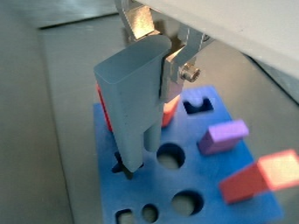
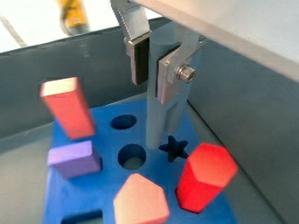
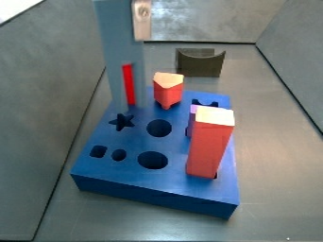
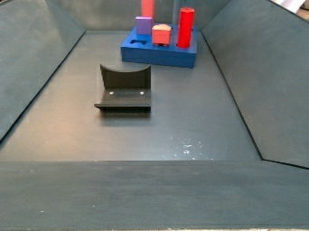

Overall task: Pick up the square-circle object. Move up. Rotate the square-circle object. Place the square-circle object on the fixture. Regrasp the square-circle object. Move to above the board. Insert the square-circle object.
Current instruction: Insert the square-circle object.

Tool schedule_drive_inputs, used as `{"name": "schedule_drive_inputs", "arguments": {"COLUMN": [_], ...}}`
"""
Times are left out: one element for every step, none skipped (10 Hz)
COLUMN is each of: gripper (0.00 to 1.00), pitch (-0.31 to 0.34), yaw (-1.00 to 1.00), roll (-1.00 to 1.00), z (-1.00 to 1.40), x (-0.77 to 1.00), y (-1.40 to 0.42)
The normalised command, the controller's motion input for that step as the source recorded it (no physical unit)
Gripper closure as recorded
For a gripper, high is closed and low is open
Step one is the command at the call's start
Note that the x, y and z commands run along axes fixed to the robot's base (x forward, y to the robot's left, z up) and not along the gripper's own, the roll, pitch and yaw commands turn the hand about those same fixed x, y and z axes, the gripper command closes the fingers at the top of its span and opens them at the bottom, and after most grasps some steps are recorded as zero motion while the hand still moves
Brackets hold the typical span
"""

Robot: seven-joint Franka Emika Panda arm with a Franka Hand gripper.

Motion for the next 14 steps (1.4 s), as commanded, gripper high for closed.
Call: {"name": "schedule_drive_inputs", "arguments": {"gripper": [1.0,1.0,1.0,1.0,1.0,1.0,1.0,1.0,1.0,1.0,1.0,1.0,1.0,1.0], "pitch": [0.0,0.037,0.13,0.104,0.0,0.0,0.043,0.124,0.154,0.056,-0.014,-0.12,-0.119,-0.05], "yaw": [-1.0,-0.76,-0.4,-0.12,-0.16,-0.3,-0.48,-0.52,-0.55,-0.84,-0.87,-0.45,0.0,0.04], "roll": [0.0,0.0,0.06,0.2,0.34,0.41,0.36,0.37,0.33,0.11,0.0,0.01,0.08,0.17], "z": [-0.38,-0.1,-0.03,0.0,0.0,0.0,-0.03,-0.11,-0.21,-0.29,-0.36,-0.2,-0.16,-0.24], "x": [0.0,0.0,-0.04,0.0,0.0,0.0,0.0,-0.03,-0.03,-0.01,0.0,0.03,0.08,-0.01], "y": [-0.12,-0.44,-0.79,-0.83,-0.8,-0.58,-0.41,-0.28,-0.29,-0.27,-0.31,-0.32,-0.18,-0.28]}}
